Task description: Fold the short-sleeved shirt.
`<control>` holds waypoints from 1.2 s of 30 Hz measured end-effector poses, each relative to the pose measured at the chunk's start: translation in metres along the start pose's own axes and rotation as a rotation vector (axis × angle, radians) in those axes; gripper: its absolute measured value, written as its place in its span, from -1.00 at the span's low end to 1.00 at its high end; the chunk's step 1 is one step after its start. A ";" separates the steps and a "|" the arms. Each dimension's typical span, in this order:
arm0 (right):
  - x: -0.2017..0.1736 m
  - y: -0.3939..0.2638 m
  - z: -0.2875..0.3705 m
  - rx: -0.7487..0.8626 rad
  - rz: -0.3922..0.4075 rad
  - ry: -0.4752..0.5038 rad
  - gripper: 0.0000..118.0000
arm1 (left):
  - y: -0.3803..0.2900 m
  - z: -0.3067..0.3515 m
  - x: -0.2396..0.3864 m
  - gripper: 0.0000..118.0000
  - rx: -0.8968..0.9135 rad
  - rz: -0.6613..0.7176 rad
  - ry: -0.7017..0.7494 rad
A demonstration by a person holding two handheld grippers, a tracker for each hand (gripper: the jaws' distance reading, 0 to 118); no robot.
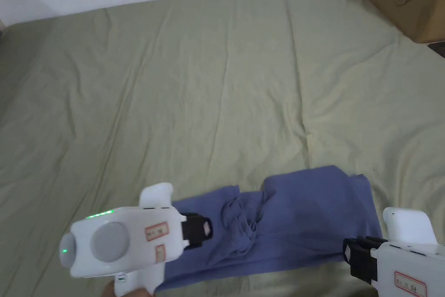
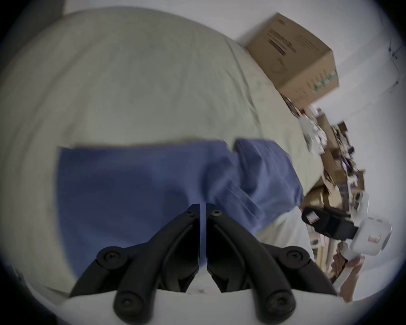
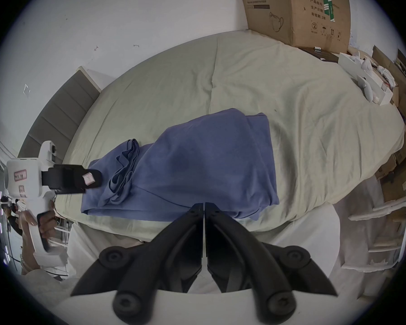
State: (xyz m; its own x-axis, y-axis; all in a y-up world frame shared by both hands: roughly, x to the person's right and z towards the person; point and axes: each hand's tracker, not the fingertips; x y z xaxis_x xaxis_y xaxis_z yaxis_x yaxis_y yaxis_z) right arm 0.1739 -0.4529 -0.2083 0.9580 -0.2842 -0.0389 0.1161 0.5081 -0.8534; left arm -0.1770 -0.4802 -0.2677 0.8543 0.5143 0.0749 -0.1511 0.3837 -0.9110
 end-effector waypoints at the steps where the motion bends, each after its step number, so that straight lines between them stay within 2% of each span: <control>1: 0.003 0.000 -0.001 -0.005 -0.002 0.002 -0.97 | -0.003 -0.009 0.007 -0.92 -0.026 -0.021 -0.025; 3: 0.005 -0.001 -0.003 -0.012 -0.009 0.000 -0.97 | -0.012 -0.030 0.019 -0.92 -0.083 -0.038 -0.052; 6: 0.007 -0.002 -0.002 -0.022 -0.016 -0.010 -0.97 | -0.023 -0.055 0.031 -0.93 -0.130 -0.095 0.005; 12: 0.010 0.000 0.001 -0.020 -0.025 -0.019 -0.97 | -0.018 -0.031 0.035 -0.94 -0.109 -0.092 -0.054; 15: 0.005 0.002 0.003 -0.020 -0.020 -0.024 -0.98 | -0.013 0.002 0.023 -0.94 -0.009 -0.037 -0.141; 19: -0.007 0.004 0.004 -0.025 0.008 -0.028 -0.97 | -0.008 0.059 -0.025 -0.94 0.140 0.083 -0.135; 22: -0.013 0.005 0.000 -0.033 0.029 -0.026 -0.97 | -0.014 0.092 -0.076 -0.89 0.242 0.222 -0.123; 23: -0.016 0.006 -0.002 -0.038 0.034 -0.022 -0.97 | -0.016 0.098 -0.094 -0.69 0.265 0.276 -0.120; 25: -0.021 0.008 -0.007 -0.047 0.043 -0.010 -0.97 | -0.024 0.105 -0.114 0.47 0.280 0.333 -0.082; 26: -0.025 0.010 -0.009 -0.052 0.050 -0.005 -0.97 | -0.028 0.103 -0.121 0.47 0.290 0.354 -0.054; 29: -0.041 0.014 -0.016 -0.069 0.070 0.011 -0.97 | -0.034 0.085 -0.141 0.88 0.178 0.330 -0.109; 32: -0.055 0.018 -0.021 -0.084 0.088 0.021 -0.97 | -0.039 0.063 -0.150 0.86 0.151 0.408 -0.127; 36: -0.076 0.019 -0.025 -0.100 0.127 0.023 -0.97 | -0.040 0.043 -0.153 0.91 0.156 0.425 -0.193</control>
State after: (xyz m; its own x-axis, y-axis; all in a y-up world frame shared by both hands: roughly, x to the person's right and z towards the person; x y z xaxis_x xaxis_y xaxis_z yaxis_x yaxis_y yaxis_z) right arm 0.0969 -0.4418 -0.2348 0.9568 -0.2424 -0.1605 -0.0329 0.4582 -0.8883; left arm -0.3228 -0.5415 -0.2256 0.5952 0.7775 -0.2028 -0.5513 0.2115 -0.8071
